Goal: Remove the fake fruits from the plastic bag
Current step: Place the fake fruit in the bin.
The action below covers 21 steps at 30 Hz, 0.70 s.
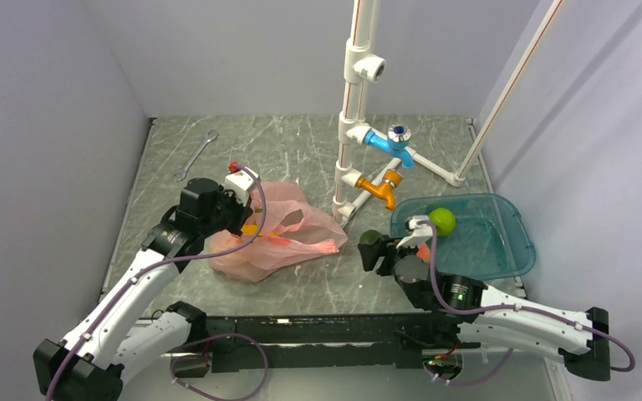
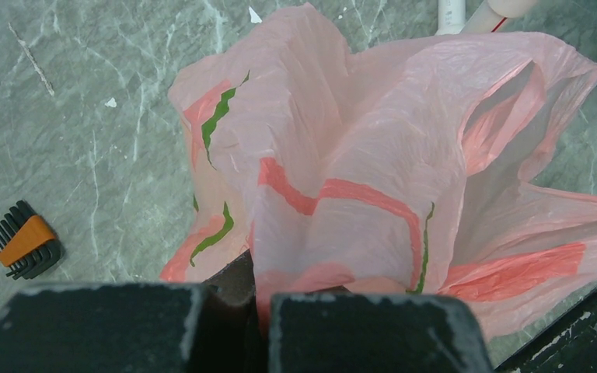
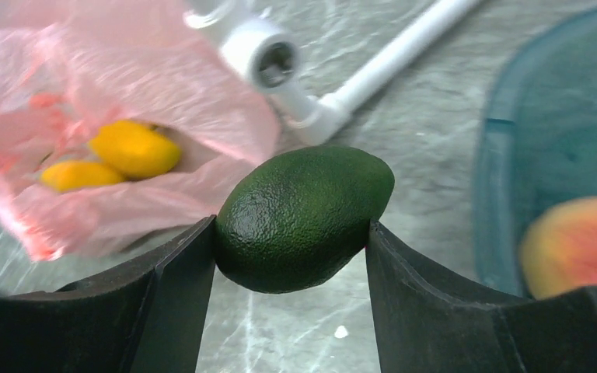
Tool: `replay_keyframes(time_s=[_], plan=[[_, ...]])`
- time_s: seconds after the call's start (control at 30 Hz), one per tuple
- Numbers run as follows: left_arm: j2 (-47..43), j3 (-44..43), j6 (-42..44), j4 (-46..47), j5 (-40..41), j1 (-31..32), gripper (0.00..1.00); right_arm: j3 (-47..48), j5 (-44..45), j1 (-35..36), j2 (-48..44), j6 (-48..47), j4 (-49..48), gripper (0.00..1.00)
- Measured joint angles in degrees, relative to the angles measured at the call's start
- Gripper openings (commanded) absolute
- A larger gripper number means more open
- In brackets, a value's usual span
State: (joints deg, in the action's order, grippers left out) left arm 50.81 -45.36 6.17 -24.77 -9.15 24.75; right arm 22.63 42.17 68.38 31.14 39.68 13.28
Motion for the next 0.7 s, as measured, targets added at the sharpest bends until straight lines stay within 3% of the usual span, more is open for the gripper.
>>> replay_keyframes(time_s=[0.23,0.33,0.47,0.6,0.7], plan=[[-0.04,0.0,0.0,0.04,-0.04,0.0,0.0,3.8,13.51,-2.21,-1.2,18.97,21.29,0.0],[0.02,0.0,0.0,0.0,-0.02,0.0,0.0,4.52,15.43,-6.73,1.99,21.7,24.79,0.0],[-0.07,0.0,0.0,0.04,-0.02,0.0,0.0,4.5,13.33,-18.29,4.52,17.99,21.73,0.0],[-0.09,0.0,0.0,0.02,0.04,-0.02,0.0,3.45,4.55,-33.07,3.3,11.26,13.38,0.08],[-0.09,0.0,0.02,0.04,0.26,-0.02,0.0,3.41,-3.98,-42.4,4.81,7.54,7.93,0.25]])
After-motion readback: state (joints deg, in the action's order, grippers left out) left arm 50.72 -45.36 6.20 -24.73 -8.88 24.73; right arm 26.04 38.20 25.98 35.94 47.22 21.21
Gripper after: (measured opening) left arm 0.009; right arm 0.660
